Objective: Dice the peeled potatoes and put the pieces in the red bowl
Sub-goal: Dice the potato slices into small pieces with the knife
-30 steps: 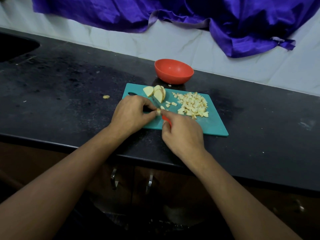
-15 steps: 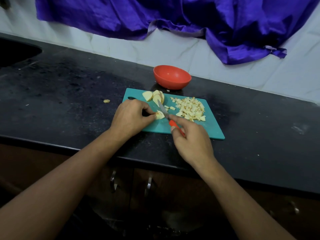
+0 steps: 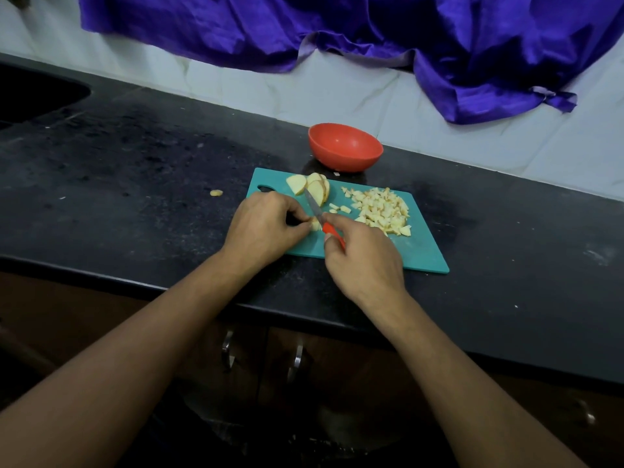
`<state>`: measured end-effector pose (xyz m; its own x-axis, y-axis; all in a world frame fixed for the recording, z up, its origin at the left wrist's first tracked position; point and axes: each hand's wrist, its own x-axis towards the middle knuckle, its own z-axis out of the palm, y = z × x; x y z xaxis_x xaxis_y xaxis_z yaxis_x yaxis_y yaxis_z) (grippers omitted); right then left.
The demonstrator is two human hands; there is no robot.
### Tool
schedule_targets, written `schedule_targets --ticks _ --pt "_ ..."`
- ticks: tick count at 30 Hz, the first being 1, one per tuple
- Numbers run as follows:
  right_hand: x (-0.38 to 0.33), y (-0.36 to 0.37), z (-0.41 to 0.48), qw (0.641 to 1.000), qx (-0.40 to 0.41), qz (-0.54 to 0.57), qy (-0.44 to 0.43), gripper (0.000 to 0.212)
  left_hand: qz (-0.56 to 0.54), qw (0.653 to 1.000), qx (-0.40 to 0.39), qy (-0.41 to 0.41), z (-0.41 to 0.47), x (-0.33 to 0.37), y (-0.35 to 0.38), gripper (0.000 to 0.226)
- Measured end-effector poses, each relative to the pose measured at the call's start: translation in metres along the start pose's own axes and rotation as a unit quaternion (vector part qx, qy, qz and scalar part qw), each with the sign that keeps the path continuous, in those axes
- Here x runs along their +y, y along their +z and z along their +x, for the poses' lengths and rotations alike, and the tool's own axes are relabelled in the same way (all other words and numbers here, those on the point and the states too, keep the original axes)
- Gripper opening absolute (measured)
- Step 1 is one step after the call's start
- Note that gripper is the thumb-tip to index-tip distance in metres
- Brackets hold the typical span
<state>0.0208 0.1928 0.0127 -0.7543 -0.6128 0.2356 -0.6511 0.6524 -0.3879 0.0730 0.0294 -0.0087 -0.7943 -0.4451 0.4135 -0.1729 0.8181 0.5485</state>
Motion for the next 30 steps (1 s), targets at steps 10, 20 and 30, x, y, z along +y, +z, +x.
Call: schedule_targets --ticks 10,20,30 --pt "-0.005 -0.004 0.001 1.0 0.005 -0.023 -0.012 0.045 0.005 1.0 0.001 -0.002 -0.001 0.002 -0.001 0.014" --pt "0.005 -0.002 -0.02 0.993 -0.014 -0.101 -0.06 0.048 -0.006 1.0 0.001 -0.014 -0.001 0.002 -0.002 0.009" --pt "0.008 -0.011 -0.017 0.999 0.025 0.008 -0.031 0.045 -0.004 1.0 -0.004 -0.009 -0.003 0.002 -0.003 0.009"
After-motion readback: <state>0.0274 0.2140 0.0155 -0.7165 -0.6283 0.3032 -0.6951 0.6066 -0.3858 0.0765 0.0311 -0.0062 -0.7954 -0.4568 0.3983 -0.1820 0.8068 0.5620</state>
